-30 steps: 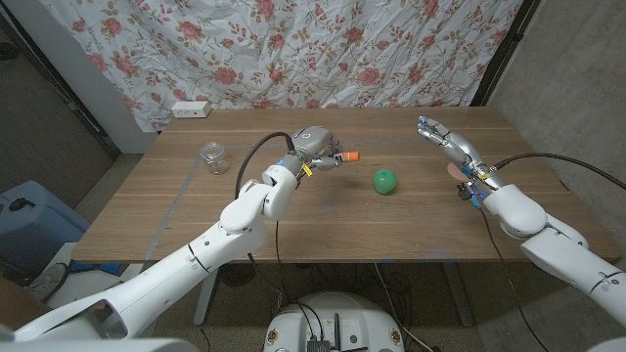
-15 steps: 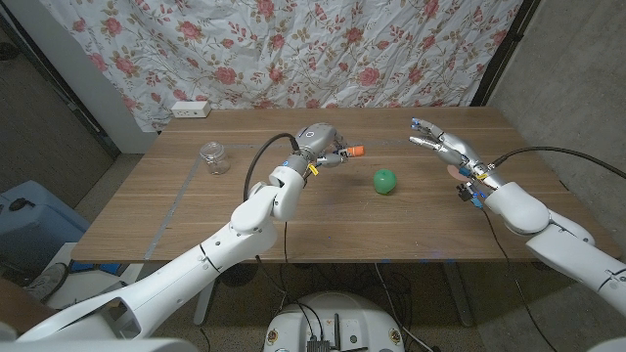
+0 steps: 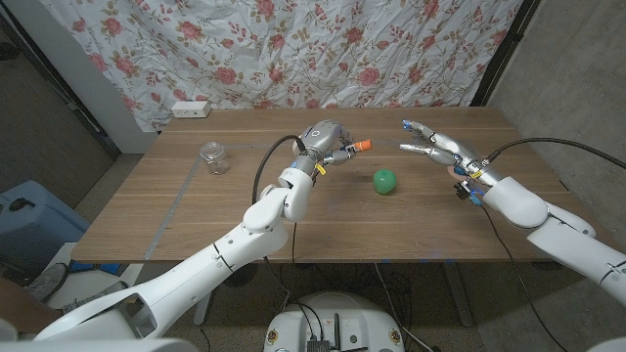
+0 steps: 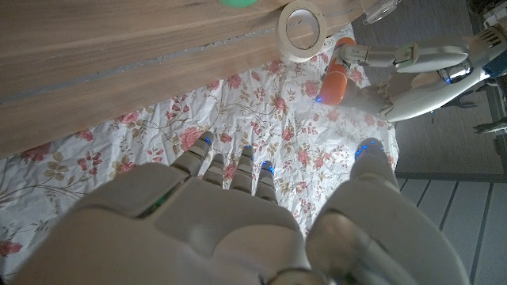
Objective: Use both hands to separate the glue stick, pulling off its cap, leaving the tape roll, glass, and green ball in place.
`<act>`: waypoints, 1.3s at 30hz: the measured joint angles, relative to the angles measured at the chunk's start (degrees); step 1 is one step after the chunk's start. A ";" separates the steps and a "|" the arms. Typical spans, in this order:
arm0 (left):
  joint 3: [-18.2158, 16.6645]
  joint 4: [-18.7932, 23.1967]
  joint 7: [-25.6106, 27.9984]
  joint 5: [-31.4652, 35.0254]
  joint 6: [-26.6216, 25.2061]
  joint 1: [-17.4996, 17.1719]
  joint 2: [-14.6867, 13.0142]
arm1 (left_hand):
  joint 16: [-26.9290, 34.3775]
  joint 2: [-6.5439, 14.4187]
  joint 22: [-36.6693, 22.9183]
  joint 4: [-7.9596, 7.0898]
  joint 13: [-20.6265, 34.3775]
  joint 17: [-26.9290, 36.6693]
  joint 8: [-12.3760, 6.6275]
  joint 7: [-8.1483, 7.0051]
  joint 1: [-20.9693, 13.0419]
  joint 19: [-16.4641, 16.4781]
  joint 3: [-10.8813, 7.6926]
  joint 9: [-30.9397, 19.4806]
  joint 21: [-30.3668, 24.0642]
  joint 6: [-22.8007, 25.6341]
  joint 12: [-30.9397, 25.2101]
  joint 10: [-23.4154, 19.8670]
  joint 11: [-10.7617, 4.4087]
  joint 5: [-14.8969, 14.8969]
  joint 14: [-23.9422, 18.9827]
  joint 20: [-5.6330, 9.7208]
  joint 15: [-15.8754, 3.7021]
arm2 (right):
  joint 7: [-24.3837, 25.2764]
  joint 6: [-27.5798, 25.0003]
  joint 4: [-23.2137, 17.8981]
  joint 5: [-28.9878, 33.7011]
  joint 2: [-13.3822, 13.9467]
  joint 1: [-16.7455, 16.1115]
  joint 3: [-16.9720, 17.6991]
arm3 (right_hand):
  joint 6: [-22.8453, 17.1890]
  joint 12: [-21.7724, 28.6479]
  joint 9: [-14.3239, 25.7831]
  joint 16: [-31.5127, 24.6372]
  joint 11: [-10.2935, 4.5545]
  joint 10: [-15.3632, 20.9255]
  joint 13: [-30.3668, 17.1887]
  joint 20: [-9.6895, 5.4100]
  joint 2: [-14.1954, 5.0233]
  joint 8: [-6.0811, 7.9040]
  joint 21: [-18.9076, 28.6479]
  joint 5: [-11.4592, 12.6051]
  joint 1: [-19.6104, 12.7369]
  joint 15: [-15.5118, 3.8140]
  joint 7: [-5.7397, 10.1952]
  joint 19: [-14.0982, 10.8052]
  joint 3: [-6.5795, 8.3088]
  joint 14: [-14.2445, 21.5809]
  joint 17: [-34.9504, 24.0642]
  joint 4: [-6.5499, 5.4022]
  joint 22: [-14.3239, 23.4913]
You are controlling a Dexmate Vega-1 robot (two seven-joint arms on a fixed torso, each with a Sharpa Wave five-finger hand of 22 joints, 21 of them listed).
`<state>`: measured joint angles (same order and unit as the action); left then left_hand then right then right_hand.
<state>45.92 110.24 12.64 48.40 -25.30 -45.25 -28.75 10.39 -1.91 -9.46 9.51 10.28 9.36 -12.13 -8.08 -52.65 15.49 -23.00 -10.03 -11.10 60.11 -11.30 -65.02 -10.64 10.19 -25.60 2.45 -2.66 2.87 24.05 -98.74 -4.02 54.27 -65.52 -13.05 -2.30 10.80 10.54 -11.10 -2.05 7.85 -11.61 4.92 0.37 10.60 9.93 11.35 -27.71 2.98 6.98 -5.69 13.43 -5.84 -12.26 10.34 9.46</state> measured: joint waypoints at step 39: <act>3.37 -1.97 3.44 -2.62 -1.45 1.38 0.92 | 0.03 0.20 0.00 0.16 0.00 0.00 -0.09 0.11 0.20 0.00 0.46 0.00 0.00 0.11 0.44 -0.52 0.08 -0.07 -0.52 0.00 -0.10 | -2.05 -10.41 -9.25 10.10 5.23 3.29 -2.30 | -2.20 1.11 0.26 -1.24 0.00 1.89 -0.54 1.33 1.19 1.93 0.67 -0.09 -8.13 1.01 0.50 -0.76 3.28 1.67 -0.01 0.40 -0.01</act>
<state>49.29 108.27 16.09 45.78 -26.75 -43.87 -27.83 10.42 -1.71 -9.46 9.68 10.28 9.36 -12.23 -7.97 -52.45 15.49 -22.54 -10.03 -11.10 60.22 -10.86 -65.54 -10.56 10.12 -26.12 2.45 -2.76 0.81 13.64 -107.98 6.09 59.50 -62.23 -15.35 -4.50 11.91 10.81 -12.35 -2.05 9.74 -12.15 6.24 1.56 12.53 10.61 11.26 -35.84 3.99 7.48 -6.45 16.71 -4.17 -12.27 10.74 9.46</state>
